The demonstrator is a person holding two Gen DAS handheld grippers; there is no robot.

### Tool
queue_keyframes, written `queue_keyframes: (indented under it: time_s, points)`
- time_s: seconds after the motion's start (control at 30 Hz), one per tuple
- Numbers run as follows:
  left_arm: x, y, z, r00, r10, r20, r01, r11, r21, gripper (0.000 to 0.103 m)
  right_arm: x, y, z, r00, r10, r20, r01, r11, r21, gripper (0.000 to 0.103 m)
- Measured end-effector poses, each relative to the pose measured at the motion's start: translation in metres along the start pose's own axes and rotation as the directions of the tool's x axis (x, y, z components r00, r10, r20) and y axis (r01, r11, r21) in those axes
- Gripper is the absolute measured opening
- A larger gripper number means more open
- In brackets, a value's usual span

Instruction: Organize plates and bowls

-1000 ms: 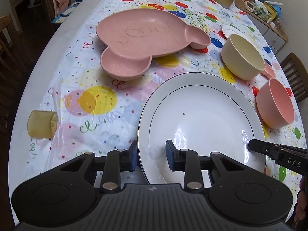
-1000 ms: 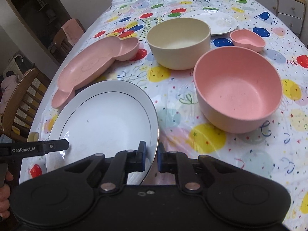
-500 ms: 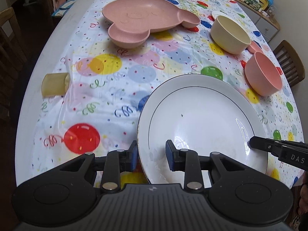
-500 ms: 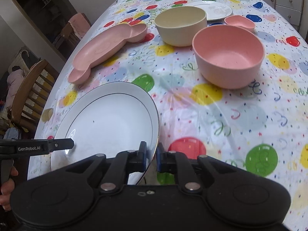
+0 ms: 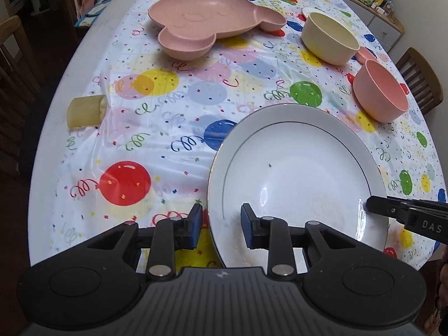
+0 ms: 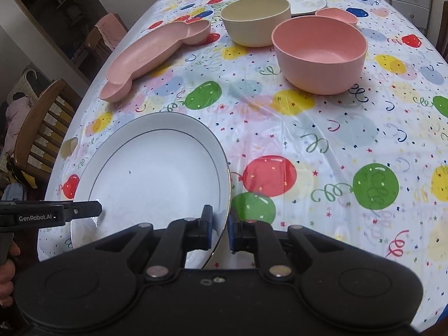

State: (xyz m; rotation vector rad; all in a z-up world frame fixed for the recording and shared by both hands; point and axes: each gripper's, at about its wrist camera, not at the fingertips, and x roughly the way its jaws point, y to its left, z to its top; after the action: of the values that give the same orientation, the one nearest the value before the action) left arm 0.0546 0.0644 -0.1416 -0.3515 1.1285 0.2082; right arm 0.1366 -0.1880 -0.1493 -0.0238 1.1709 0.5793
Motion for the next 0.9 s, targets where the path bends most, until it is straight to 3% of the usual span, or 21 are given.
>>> queue_keyframes:
  time_s: [0.13, 0.37, 0.5, 0.67, 0.77, 0.9]
  points:
    - [-0.004, 0.003, -0.001, 1.0, 0.009, 0.004, -0.009, 1.0, 0.002, 0.029, -0.005, 0.003, 0.0, 0.999, -0.035, 0.024, 0.035, 0.999, -0.017, 0.021]
    - [-0.023, 0.004, -0.002, 0.999, 0.009, 0.051, -0.01, 1.0, 0.024, 0.03, -0.022, 0.011, 0.002, 0.995, -0.067, 0.071, 0.07, 0.997, -0.042, 0.029]
    - [-0.039, 0.002, -0.002, 0.995, 0.006, 0.1, -0.01, 0.999, 0.04, 0.053, -0.03, 0.021, 0.003, 0.993, -0.063, 0.098, 0.069, 0.996, -0.061, 0.033]
    - [-0.055, -0.003, 0.001, 0.989, -0.013, 0.15, 0.004, 0.998, 0.06, 0.055, -0.042, 0.035, 0.0, 0.99, -0.056, 0.129, 0.066, 0.995, -0.079, 0.036]
    - [-0.065, -0.007, 0.005, 0.984, -0.029, 0.176, 0.016, 0.997, 0.079, 0.055, -0.051, 0.043, 0.0, 0.986, -0.055, 0.155, 0.07, 0.994, -0.088, 0.045]
    - [-0.078, -0.019, 0.009, 0.974, -0.056, 0.22, 0.032, 0.993, 0.111, 0.067, -0.065, 0.051, 0.001, 0.979, -0.058, 0.197, 0.079, 0.992, -0.101, 0.059]
